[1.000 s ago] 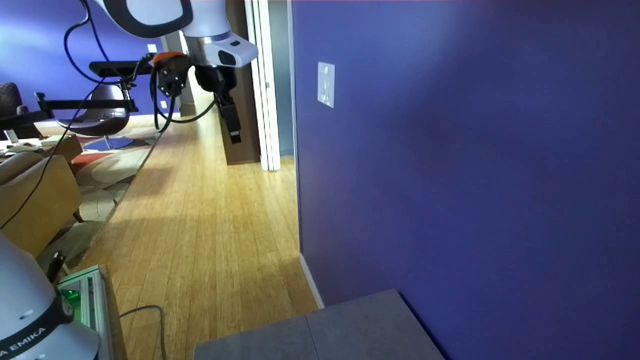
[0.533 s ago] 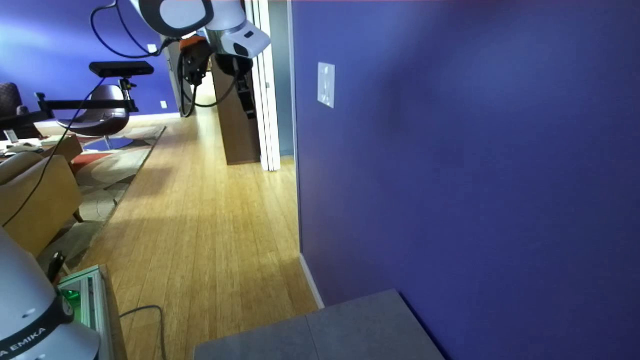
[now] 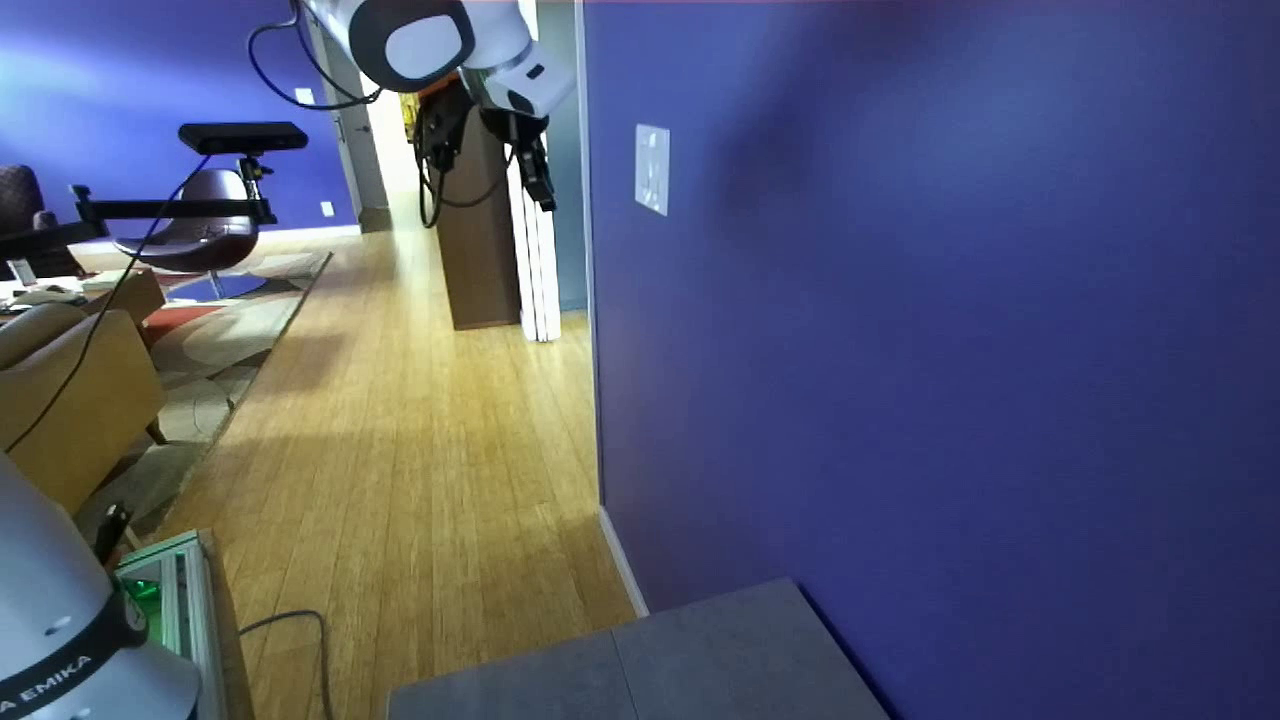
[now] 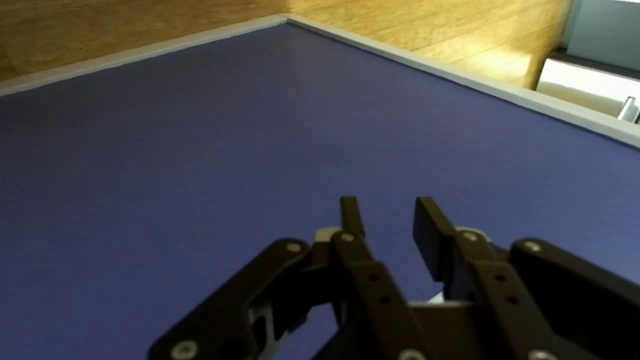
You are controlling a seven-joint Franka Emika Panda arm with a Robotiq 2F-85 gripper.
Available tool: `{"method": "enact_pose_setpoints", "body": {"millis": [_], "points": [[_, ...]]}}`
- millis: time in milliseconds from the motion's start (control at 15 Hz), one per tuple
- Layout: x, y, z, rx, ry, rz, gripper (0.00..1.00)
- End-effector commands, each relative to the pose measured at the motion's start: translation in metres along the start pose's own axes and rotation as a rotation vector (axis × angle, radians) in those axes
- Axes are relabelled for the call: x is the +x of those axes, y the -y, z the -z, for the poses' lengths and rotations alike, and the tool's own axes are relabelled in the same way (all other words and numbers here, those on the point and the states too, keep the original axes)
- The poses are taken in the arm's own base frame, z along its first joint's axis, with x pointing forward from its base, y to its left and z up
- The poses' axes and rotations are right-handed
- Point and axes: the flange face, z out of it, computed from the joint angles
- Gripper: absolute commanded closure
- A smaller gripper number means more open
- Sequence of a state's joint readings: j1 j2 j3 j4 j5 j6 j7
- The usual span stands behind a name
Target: Flip the right light switch on the wall
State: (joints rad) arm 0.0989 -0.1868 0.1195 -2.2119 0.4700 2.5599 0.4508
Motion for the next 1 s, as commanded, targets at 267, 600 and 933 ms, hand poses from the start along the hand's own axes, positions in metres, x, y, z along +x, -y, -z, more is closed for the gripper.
{"method": "enact_pose_setpoints", "body": {"millis": [267, 600, 933], "points": [[0.034, 0.041, -0.024, 0.11, -0.117, -0.109, 1.0], [0.049, 0.05, -0.047, 0.125, -0.16, -0.126, 1.0], [0.067, 0.045, -0.057, 0.125, -0.229, -0.15, 1.0]]}}
